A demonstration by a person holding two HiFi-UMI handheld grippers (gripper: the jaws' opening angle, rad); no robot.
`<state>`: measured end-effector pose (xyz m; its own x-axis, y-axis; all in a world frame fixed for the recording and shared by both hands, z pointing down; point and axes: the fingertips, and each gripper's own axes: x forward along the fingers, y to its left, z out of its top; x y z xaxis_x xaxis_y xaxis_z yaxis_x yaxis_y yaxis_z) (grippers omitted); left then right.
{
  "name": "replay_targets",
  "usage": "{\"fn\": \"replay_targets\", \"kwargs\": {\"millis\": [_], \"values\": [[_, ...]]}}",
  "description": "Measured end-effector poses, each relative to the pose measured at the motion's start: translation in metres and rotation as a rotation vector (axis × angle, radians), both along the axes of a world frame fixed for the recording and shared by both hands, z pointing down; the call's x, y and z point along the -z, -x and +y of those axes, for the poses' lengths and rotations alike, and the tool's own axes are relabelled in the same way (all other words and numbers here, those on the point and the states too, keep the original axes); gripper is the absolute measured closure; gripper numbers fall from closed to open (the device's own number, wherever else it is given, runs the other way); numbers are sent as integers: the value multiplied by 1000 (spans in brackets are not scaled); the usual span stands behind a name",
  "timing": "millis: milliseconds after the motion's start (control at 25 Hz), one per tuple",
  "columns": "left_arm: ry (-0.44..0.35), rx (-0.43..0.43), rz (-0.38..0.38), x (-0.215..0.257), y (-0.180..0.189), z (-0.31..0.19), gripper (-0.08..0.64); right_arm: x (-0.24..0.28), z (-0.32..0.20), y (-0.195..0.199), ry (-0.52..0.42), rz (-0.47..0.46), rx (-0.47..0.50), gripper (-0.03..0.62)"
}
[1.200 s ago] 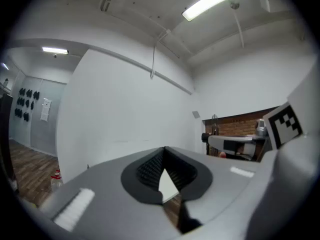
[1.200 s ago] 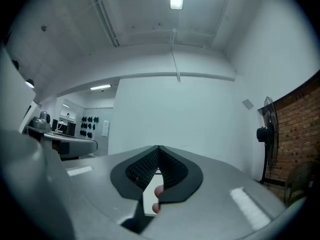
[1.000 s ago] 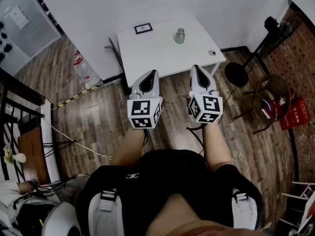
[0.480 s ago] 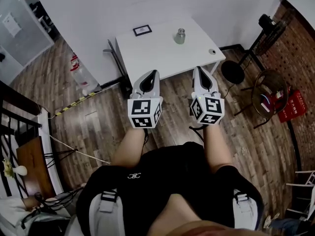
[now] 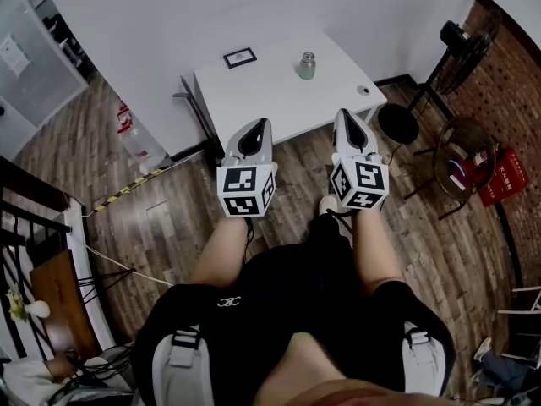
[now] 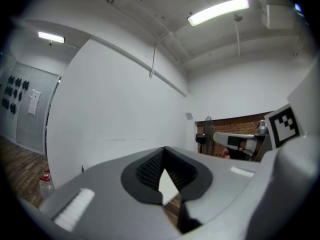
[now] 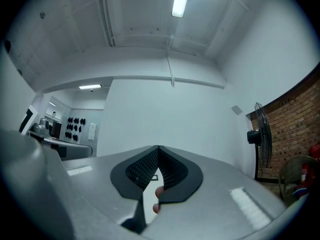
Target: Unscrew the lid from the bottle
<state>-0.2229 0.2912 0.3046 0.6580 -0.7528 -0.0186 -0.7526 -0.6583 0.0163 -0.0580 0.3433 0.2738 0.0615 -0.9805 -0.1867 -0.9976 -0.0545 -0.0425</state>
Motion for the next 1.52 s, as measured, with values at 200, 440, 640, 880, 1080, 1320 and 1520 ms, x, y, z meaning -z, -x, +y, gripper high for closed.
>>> {"fn": "replay_targets", "kwargs": {"millis": [200,440,640,880,1080,1320,1520], "values": [[-9,2,-17,-5,-26,-39,506,-7,-43,-27,-5,-7,11,594],[1,36,-12,-17,-74,-113,506,-23,-126,-81,9,-19,46,594],[31,72,-2,-21,-125,-190,506,-30,-209,-132,37,-21,93,594],[79,115,-22,-28,-181,-270,506,-41,-302,-186,103,-23,166,594],[107,164,-42,-37,-215,-324,506,-57,-367,-223,145,-28,229,594],[174,220,-14,-49,-228,-362,506,-76,-418,-241,189,-36,311,594],[190,239,-47,-62,-225,-379,506,-92,-440,-244,216,-31,351,594]]}}
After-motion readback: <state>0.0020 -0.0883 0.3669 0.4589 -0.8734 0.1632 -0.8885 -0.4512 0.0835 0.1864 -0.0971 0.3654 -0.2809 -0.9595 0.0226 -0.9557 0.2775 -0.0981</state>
